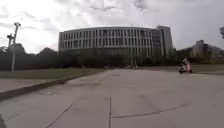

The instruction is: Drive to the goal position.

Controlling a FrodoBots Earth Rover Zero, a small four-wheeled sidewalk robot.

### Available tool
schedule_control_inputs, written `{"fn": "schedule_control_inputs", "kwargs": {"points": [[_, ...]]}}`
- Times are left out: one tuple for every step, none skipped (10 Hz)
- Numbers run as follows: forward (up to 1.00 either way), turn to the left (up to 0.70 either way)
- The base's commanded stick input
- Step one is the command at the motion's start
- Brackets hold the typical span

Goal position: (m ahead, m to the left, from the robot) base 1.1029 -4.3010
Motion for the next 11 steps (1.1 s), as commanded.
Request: {"fn": "schedule_control_inputs", "kwargs": {"points": [[0.7, -0.01], [0.7, -0.01], [0.7, -0.01], [0.7, -0.01], [0.7, -0.01], [0.7, -0.01], [0.7, -0.01], [0.7, -0.01], [0.7, -0.01], [0.7, -0.01], [0.7, -0.01]]}}
